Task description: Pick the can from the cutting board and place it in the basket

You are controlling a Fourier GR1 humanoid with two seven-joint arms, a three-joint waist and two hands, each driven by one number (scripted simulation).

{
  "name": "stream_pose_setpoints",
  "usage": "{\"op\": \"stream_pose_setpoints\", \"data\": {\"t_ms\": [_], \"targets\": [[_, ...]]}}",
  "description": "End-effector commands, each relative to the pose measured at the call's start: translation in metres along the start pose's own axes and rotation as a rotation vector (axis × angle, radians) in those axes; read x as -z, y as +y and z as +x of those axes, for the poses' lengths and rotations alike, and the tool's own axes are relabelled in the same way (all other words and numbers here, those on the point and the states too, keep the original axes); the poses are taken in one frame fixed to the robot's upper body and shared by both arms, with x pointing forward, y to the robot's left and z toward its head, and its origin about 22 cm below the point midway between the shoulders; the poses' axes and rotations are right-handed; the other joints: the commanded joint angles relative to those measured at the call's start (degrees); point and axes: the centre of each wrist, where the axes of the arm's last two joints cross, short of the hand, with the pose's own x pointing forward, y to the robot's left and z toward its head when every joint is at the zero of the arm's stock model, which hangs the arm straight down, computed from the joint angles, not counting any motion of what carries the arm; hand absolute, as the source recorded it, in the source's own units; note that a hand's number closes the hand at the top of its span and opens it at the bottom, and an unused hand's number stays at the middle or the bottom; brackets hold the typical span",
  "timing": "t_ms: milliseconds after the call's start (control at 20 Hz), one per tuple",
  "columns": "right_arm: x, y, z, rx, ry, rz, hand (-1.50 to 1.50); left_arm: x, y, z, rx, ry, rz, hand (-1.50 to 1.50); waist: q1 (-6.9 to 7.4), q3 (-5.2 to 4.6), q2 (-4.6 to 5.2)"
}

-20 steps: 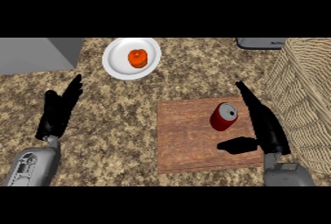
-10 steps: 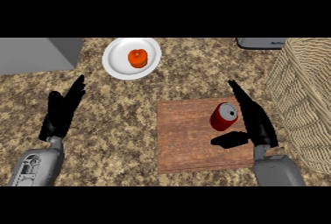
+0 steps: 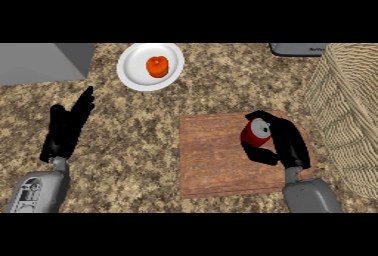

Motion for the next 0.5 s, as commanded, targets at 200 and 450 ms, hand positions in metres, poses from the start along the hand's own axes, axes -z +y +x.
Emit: {"op": "stream_pose_setpoints", "data": {"t_ms": [200, 450], "targets": [[0.021, 0.014, 0.007, -0.153, -0.080, -0.067, 1.50, 0.011, -0.017, -0.009, -0.005, 0.005, -0.006, 0.00, 0.04, 0.01, 0.12], [0.024, 0.025, 0.026, -0.411, 0.017, 0.054, 1.50, -0.003, -0.007, -0.008, -0.006, 0.004, -0.007, 0.00, 1.20, -0.08, 0.14]]}}
